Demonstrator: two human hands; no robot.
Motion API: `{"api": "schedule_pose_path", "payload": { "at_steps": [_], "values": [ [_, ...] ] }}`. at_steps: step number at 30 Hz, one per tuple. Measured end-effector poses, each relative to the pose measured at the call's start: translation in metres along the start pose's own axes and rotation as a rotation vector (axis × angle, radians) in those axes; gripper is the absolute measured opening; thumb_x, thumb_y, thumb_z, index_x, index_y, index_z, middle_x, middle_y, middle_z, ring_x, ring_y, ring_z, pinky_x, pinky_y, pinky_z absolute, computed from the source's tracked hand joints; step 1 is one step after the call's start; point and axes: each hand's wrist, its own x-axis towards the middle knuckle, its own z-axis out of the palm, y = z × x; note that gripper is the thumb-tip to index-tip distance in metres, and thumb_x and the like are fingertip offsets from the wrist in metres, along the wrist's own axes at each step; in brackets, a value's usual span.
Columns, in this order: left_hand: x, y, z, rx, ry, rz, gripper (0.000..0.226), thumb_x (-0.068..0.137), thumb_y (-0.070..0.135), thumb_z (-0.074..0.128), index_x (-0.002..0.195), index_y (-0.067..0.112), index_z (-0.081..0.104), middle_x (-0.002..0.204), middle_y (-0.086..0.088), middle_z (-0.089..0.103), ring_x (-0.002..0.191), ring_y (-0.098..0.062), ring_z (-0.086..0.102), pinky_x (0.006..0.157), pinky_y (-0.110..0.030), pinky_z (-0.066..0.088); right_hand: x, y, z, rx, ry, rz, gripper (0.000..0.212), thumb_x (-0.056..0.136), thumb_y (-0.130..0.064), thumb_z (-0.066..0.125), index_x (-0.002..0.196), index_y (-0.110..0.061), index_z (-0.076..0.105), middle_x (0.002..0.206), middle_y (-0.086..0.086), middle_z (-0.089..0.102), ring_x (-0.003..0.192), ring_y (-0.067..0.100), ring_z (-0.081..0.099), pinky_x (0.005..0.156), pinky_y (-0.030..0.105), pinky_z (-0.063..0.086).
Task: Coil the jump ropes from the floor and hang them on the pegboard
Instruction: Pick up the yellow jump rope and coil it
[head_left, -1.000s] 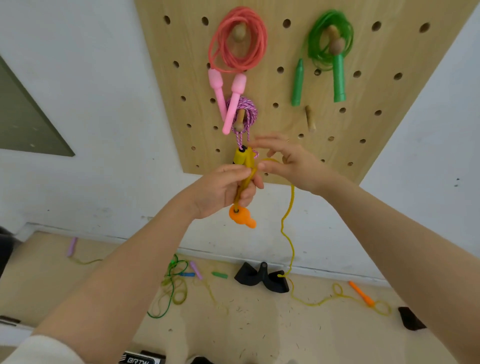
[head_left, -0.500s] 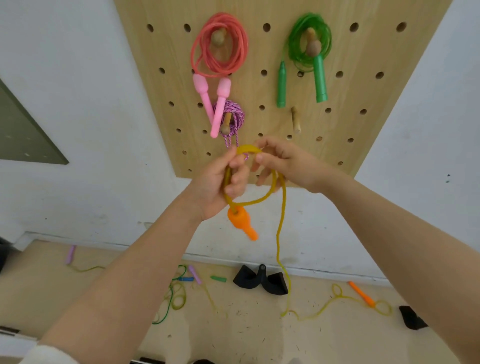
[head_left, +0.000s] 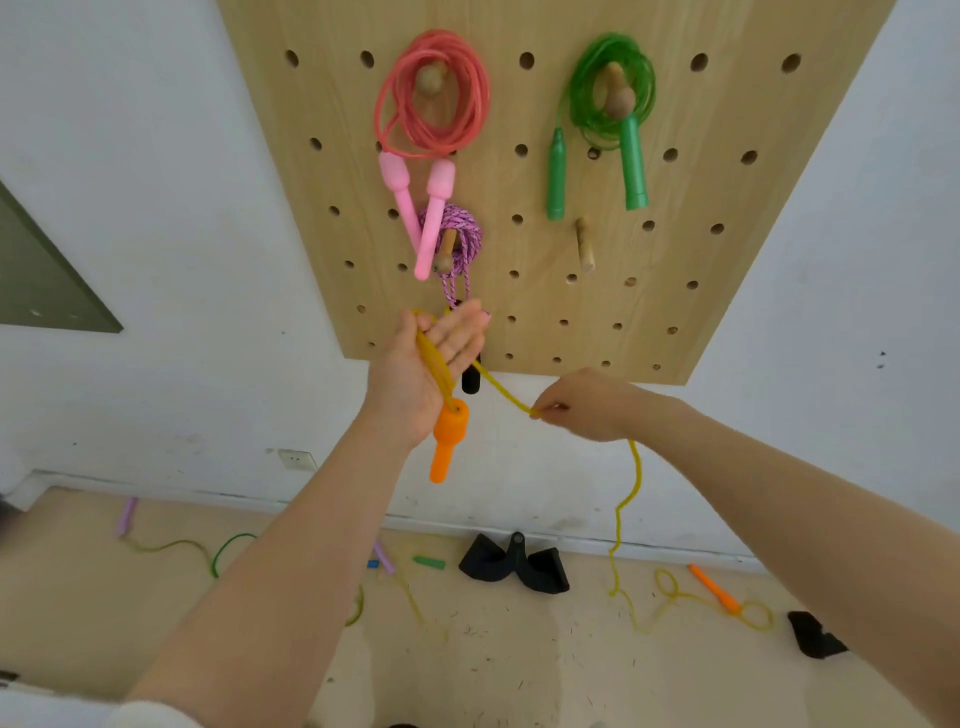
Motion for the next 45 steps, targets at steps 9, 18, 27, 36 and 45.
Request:
{"api": "schedule_pose_path", "payload": {
  "at_steps": [9, 18, 27, 36, 45],
  "values": [
    [-0.008, -0.022, 0.005, 1.021, -0.145, 0.032, 0.031, 0.102, 0.032, 0.03, 0.08, 0.018, 0.047, 0.062, 0.002, 0.054, 0.054, -0.01, 0.05, 0.056, -0.024, 0.043, -0.007, -0.048, -0.029, -0.072, 0.107, -0.351, 0.01, 0.085, -0.016, 0.06, 0.08, -0.011, 0.067, 0.069, -0.005, 0.061, 0.066, 0.013, 0.052, 0.069, 0.034, 0.047],
    [-0.006, -0.002, 0.0, 0.982, -0.403, -0.162, 0.038, 0.103, 0.023, 0.023, 0.082, 0.009, 0.051, 0.058, -0.003, 0.055, 0.051, -0.015, 0.052, 0.054, -0.024, 0.044, -0.008, -0.031, -0.045, -0.106, 0.527, -0.225, 0.05, 0.074, -0.043, 0.073, 0.108, -0.012, 0.051, 0.087, -0.006, 0.046, 0.073, 0.014, 0.045, 0.06, 0.031, 0.037],
    [-0.007, 0.004, 0.009, 0.592, -0.379, -0.041, 0.041, 0.102, 0.026, 0.02, 0.08, 0.008, 0.05, 0.044, 0.013, 0.035, 0.048, -0.007, 0.035, 0.064, -0.019, 0.044, 0.004, -0.029, -0.05, 0.294, 0.474, -0.319, 0.023, 0.094, -0.027, 0.051, 0.092, -0.011, 0.067, 0.068, -0.004, 0.063, 0.059, 0.002, 0.053, 0.059, 0.017, 0.04],
    [-0.016, -0.003, 0.025, 0.164, -0.194, -0.063, 0.035, 0.098, 0.034, 0.027, 0.076, 0.015, 0.046, 0.066, 0.0, 0.071, 0.057, -0.007, 0.064, 0.05, -0.016, 0.048, 0.008, -0.049, -0.043, 0.739, 0.448, -0.23, 0.037, 0.1, -0.027, 0.039, 0.078, -0.006, 0.062, 0.066, 0.006, 0.054, 0.063, 0.013, 0.05, 0.066, 0.03, 0.045],
    [-0.015, 0.003, 0.016, -0.012, -0.01, -0.145, 0.055, 0.098, 0.037, 0.037, 0.053, 0.015, 0.059, 0.046, 0.002, 0.054, 0.041, -0.01, 0.048, 0.043, -0.017, 0.041, 0.013, -0.038, -0.031, 0.27, 0.377, -0.31, 0.051, 0.092, 0.003, 0.037, 0.139, -0.017, 0.039, 0.104, 0.003, 0.061, 0.089, 0.018, 0.059, 0.084, 0.037, 0.049]
  ]
}}
